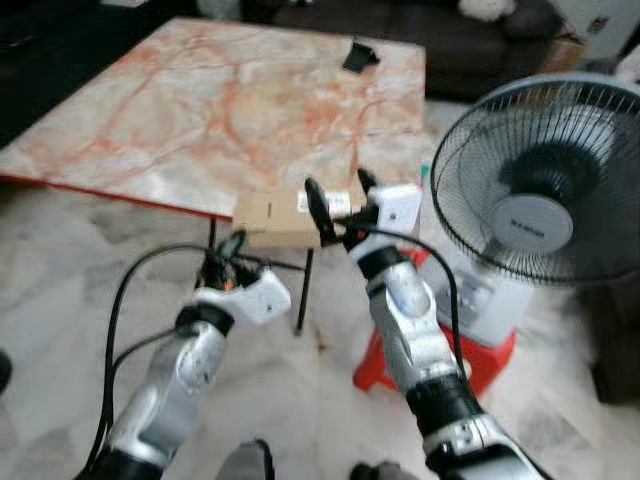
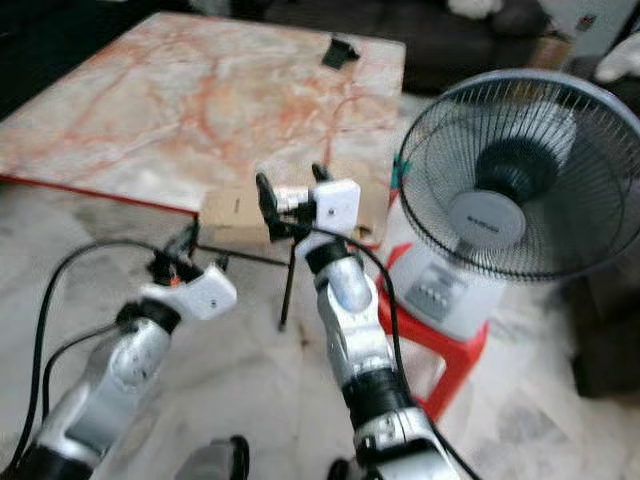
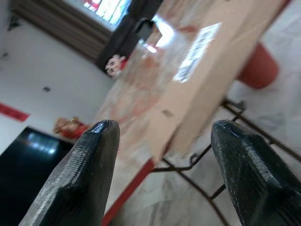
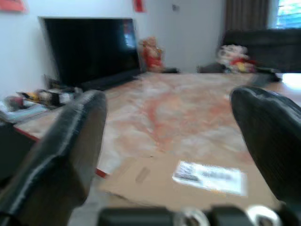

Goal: Picking trash to rubbish bin

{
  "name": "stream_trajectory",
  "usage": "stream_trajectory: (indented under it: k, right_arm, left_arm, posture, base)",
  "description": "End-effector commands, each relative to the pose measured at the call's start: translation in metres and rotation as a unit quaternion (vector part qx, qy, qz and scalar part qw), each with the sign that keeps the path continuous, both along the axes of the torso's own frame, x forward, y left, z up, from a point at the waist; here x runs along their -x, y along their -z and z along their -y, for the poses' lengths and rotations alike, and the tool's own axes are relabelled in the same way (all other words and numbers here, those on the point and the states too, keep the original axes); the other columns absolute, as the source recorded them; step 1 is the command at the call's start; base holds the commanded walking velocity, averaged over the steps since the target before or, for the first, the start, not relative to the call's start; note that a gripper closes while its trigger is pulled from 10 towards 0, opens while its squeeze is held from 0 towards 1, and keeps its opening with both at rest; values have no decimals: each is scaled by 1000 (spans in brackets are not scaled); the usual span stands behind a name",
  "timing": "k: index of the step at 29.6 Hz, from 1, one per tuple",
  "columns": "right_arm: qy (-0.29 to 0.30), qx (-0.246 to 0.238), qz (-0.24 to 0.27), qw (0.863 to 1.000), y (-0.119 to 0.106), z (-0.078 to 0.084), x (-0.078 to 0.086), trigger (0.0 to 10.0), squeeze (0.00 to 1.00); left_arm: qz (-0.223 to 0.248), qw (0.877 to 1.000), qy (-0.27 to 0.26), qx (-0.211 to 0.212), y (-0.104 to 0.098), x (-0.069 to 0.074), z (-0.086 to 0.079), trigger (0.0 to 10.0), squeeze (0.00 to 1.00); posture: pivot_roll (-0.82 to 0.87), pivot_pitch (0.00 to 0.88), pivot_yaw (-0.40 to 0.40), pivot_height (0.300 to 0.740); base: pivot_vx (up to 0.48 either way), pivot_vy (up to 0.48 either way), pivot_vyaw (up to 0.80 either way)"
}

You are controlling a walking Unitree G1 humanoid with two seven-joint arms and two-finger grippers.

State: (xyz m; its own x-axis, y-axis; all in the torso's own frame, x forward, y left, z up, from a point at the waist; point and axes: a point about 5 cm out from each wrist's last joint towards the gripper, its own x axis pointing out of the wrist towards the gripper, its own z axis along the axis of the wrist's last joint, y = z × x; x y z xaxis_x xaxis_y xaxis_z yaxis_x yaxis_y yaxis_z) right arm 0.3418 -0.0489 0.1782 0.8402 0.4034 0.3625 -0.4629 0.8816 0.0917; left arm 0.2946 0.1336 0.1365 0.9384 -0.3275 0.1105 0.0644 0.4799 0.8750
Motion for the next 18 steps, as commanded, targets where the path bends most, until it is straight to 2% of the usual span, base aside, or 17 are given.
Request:
stream_trajectory:
  k: [1,3,10,18]
  right_arm:
    - [-3,-10,-6,1000,2,-4,3,10000,0]
    - [-3,-9,-8,1000,4,-3,4,10000,0]
    - [0,-5,-14,1000,8,-1,7,10000,0]
    - [-3,5,-16,1000,9,-4,8,10000,0]
  left_arm:
    - [1,1000,6,-16,3,-3,0,10000,0]
    - [1,1000,3,-17,3,-11,-1,10000,0]
    - [9,1000,-14,-19,1,-24,-8,10000,0]
    - [23,998,-53,5,-1,-30,-17,10000,0]
  posture:
    - [96,196,-74,740]
    - [88,201,-73,740]
    - [79,216,-70,740]
    - [81,221,-76,740]
  base:
    - [0,0,0]
    - [0,0,0]
    - [0,0,0]
    - [0,0,0]
